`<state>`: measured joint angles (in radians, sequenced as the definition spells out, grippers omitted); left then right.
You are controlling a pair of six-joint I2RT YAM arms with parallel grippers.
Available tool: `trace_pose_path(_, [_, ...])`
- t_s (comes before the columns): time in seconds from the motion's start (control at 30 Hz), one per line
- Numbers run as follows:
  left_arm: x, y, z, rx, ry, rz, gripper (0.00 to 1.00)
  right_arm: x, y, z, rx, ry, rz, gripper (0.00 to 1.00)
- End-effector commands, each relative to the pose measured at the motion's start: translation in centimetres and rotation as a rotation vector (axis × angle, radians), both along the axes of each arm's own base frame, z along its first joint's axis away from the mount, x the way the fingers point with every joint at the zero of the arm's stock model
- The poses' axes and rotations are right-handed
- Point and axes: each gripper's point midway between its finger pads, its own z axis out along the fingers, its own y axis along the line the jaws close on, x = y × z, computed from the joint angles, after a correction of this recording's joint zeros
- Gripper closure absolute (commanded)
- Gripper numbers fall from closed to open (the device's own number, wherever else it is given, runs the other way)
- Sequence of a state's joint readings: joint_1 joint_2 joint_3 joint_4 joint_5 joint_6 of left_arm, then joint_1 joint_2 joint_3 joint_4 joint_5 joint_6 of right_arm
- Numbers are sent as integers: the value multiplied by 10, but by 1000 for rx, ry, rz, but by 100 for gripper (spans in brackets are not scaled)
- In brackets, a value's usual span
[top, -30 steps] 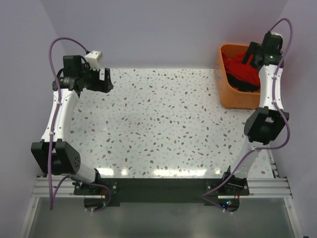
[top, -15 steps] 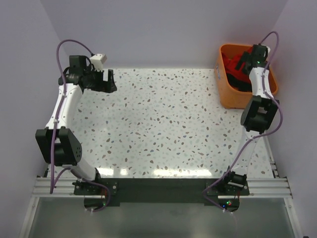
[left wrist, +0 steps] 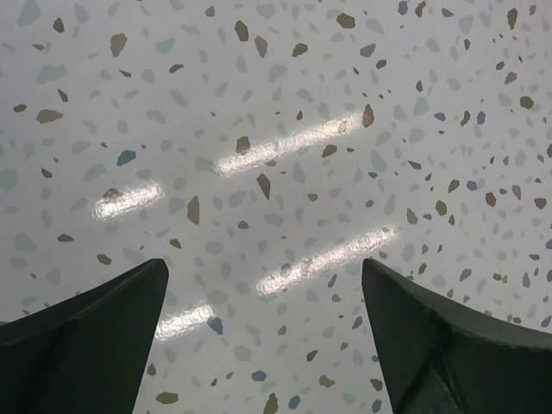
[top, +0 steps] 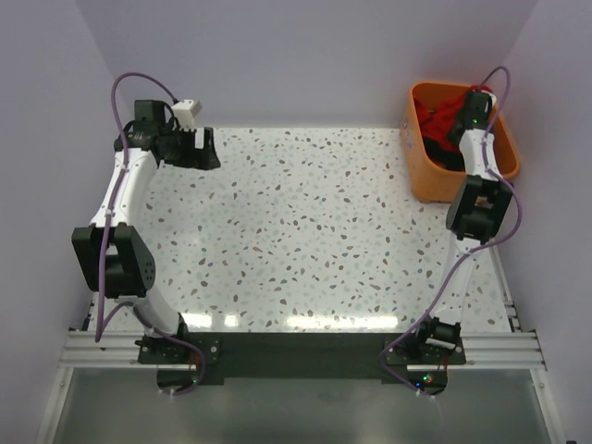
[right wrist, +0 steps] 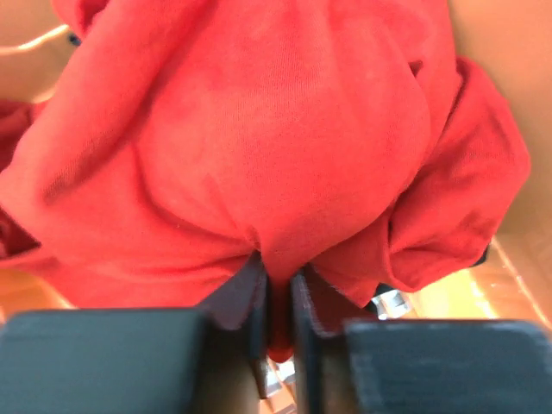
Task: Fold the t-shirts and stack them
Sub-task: Grab the tshirt from the pile
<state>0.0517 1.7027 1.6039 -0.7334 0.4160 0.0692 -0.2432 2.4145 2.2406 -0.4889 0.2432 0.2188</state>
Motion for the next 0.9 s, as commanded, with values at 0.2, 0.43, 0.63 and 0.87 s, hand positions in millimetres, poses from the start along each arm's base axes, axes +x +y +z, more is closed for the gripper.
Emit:
trace_pose_path(0.2, [6, -9, 27, -47, -61, -17, 0, -28, 23, 122, 72, -245, 17, 100])
trace_pose_path(0.43, [-10, -10, 42, -52, -116, -13, 0, -66, 34, 195, 30, -398, 39, 100])
trace_pose_path(0.63, [-19, -13, 57, -75, -151, -7, 0, -79, 50, 268, -6, -564, 131, 100])
trace_pose_path(0.87, [-25, -14, 70, -102, -178, 29, 0, -87, 69, 356, -60, -761, 244, 100])
